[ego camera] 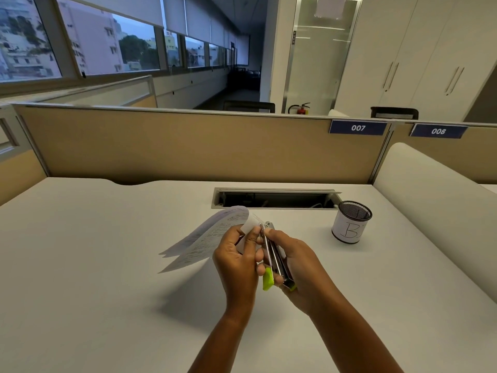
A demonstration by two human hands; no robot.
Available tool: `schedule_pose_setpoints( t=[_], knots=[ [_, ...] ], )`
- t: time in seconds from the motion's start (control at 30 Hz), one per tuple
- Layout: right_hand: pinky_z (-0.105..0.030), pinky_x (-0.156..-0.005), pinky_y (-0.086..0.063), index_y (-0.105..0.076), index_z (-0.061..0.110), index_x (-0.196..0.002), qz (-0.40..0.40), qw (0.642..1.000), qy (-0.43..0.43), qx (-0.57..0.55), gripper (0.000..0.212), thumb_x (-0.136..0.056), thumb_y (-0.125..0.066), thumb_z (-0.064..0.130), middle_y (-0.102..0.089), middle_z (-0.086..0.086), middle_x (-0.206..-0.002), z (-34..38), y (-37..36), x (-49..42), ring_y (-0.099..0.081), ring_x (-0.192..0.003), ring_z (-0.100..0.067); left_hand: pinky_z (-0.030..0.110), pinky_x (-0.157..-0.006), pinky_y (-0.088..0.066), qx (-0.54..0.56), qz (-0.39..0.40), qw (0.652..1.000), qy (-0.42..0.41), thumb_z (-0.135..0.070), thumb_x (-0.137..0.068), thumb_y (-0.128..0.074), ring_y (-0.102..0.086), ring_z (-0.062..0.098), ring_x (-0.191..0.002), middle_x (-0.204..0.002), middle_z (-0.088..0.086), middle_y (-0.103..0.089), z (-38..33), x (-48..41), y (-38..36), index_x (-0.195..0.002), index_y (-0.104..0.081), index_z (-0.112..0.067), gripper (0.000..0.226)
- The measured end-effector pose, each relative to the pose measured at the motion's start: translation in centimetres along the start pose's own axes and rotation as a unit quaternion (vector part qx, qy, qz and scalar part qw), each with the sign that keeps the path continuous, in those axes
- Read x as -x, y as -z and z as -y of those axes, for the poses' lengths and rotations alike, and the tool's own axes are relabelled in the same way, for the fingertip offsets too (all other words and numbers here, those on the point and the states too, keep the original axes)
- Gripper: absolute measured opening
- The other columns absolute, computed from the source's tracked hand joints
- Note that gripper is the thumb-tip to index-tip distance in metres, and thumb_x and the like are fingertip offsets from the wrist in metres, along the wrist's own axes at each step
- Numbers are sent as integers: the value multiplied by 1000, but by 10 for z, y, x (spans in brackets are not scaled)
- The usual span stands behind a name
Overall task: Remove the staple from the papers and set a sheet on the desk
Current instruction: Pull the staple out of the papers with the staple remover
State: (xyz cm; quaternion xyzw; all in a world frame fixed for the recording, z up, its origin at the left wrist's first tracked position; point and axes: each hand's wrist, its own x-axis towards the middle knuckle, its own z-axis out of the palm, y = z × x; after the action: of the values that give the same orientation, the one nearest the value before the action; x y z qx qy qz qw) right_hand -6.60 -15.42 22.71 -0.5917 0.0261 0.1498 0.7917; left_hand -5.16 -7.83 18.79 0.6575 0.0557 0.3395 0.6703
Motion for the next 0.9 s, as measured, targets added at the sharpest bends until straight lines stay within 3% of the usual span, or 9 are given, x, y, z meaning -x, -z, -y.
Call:
schedule_pose_setpoints(
  t=[0.1, 0.2, 0.3, 0.43, 0.53, 0.6, 0.73, 0.83, 0.9],
  knots=[
    [-12, -30, -40, -59, 6, -80, -1, 999, -6, -38, 32, -95, -38, 25, -61, -1, -44, 0, -1, 1, -55, -34, -9, 9, -69, -49, 5, -2, 1000, -3, -6, -79, -61, -59, 9, -78, -87, -9, -60, 3, 0, -1, -95, -60, -9, 17],
    [-13, -32, -40, -60, 7, -77, -16, 998, -7, -64, 32, -95, -39, 25, -61, 0, -41, -2, -4, 2, -55, -32, -9, 1, -65, -48, 16, 1, 1000, 3, -5, -80, -60, -60, 9, -75, -80, -15, -58, 4, 1, -1, -94, -59, -10, 15],
    [-12, -29, -41, -61, 7, -82, -20, 996, -7, -90, 31, -95, -40, 25, -61, -2, -43, -3, -6, 3, -56, -32, -10, 7, -69, -50, 26, 2, 1000, 8, -5, -80, -59, -61, 11, -78, -84, -13, -60, 4, 2, 0, -91, -57, -15, 14],
    [-12, -27, -39, -61, 5, -81, -19, 991, -21, -133, 30, -94, -42, 24, -60, -3, -42, -3, -10, 5, -55, -31, -11, 35, -79, -54, 55, 5, 998, 19, -8, -81, -58, -64, 27, -86, -89, 2, -65, 1, 3, 1, -89, -59, -17, 13],
    [-12, -26, -39, -59, 3, -79, -18, 986, -26, -162, 29, -93, -42, 22, -60, -4, -42, -2, -13, 7, -54, -30, -11, 31, -77, -54, 65, 3, 998, 21, -14, -79, -61, -66, 16, -75, -80, -7, -63, -1, 6, 2, -83, -58, -24, 11],
    [-12, -27, -40, -59, 3, -78, -20, 983, -29, -178, 30, -93, -43, 23, -60, -5, -42, -3, -14, 8, -54, -30, -11, 28, -76, -54, 75, -1, 997, 17, -19, -76, -60, -67, 9, -73, -76, -9, -63, -3, 7, 3, -85, -59, -16, 9],
    [-12, -27, -40, -59, 3, -76, -30, 977, -32, -207, 31, -93, -44, 23, -59, -6, -41, -4, -17, 10, -53, -29, -11, 8, -54, -51, 95, 5, 995, 35, -2, -82, -56, -64, -5, -60, -53, -25, -64, -3, 6, 2, -85, -57, -6, 4],
    [-11, -25, -38, -59, 0, -79, -41, 969, -43, -241, 29, -92, -44, 22, -58, -7, -42, -3, -19, 11, -52, -28, -11, 15, -60, -56, 104, -10, 994, 41, -5, -81, -57, -67, 7, -65, -60, -19, -66, -7, 5, 1, -82, -60, -15, 10],
    [-10, -25, -37, -56, -3, -83, -62, 955, -70, -280, 26, -92, -46, 19, -56, -8, -41, -9, -16, 10, -50, -27, -11, 16, -61, -56, 117, -36, 992, 32, -10, -81, -59, -67, 7, -71, -72, -18, -64, -17, 3, 0, -86, -62, -17, 9]
  ],
)
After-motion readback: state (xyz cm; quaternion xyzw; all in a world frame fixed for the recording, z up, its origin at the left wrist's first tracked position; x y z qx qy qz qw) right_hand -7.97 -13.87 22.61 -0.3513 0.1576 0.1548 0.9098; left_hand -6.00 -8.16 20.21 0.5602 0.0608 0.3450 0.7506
